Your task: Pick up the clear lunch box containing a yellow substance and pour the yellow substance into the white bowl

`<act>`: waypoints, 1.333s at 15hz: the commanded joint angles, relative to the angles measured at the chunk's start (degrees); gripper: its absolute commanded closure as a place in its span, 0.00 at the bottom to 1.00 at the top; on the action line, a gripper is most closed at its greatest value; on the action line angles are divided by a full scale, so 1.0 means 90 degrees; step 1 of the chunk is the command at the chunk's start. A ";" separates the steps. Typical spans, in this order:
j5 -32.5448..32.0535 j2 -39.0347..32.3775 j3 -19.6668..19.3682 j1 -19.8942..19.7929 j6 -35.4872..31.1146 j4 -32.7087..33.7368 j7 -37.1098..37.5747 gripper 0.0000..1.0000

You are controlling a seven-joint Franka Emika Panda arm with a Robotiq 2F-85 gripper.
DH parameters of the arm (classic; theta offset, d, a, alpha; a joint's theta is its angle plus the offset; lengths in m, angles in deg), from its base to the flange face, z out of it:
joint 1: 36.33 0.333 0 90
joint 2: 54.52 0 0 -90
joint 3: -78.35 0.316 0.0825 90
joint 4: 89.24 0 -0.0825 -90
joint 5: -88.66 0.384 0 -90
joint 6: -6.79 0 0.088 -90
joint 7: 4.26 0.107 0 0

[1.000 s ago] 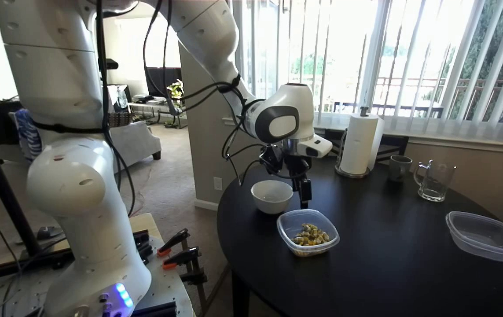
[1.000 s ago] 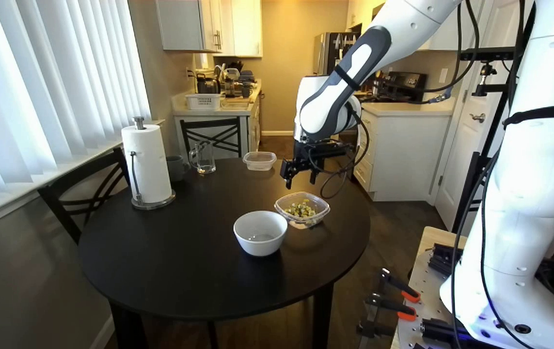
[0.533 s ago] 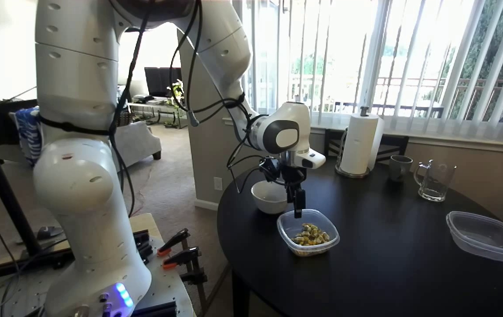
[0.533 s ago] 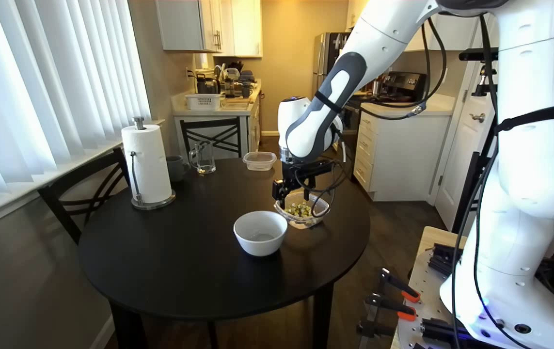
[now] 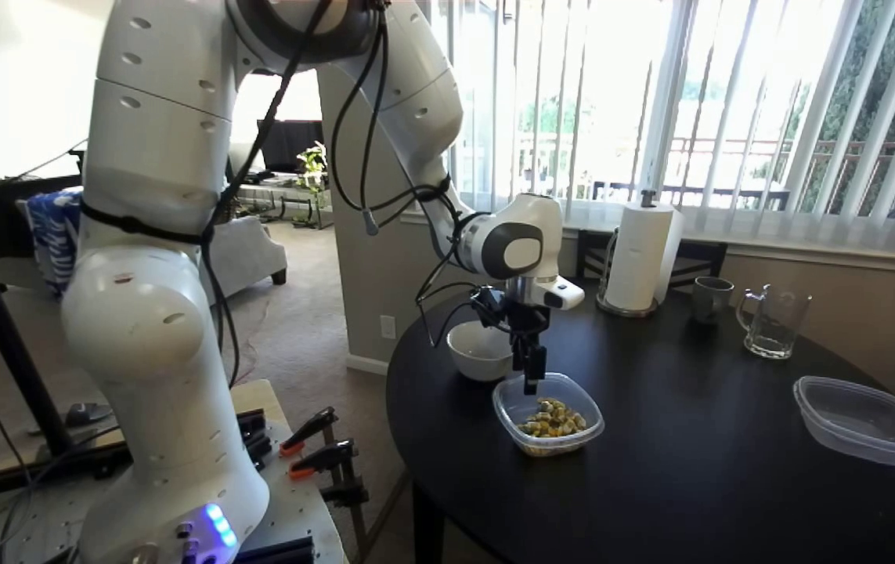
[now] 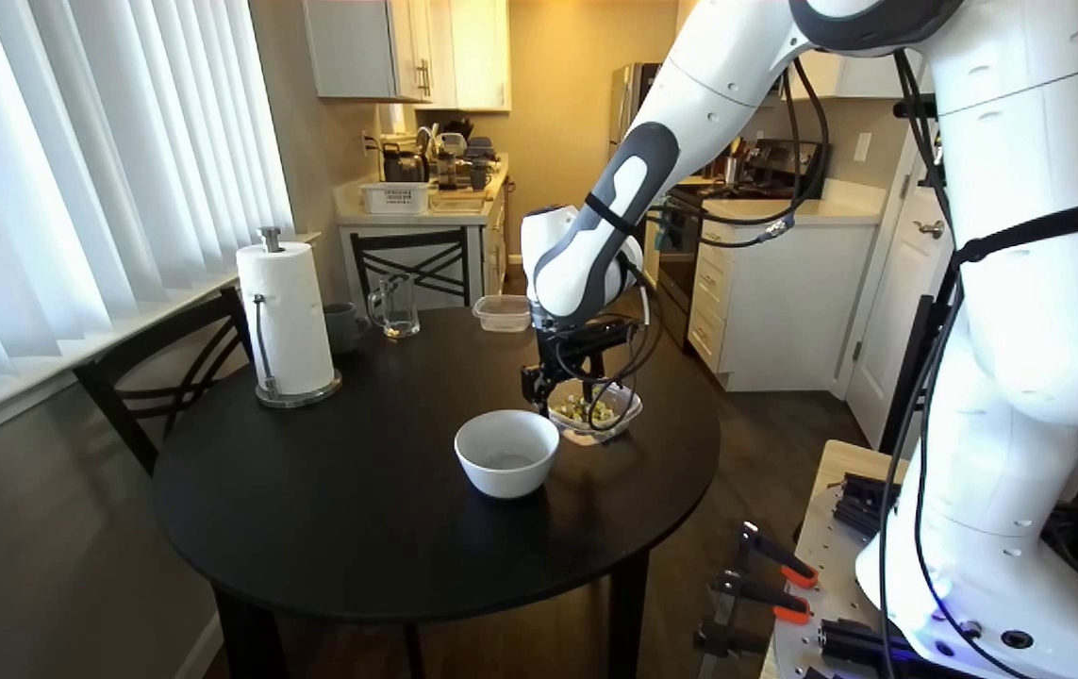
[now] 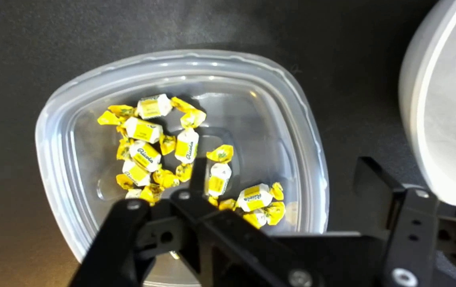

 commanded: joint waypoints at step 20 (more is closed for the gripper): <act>0.1802 -0.0083 0.0286 -0.0446 0.0692 0.0501 -0.1207 0.98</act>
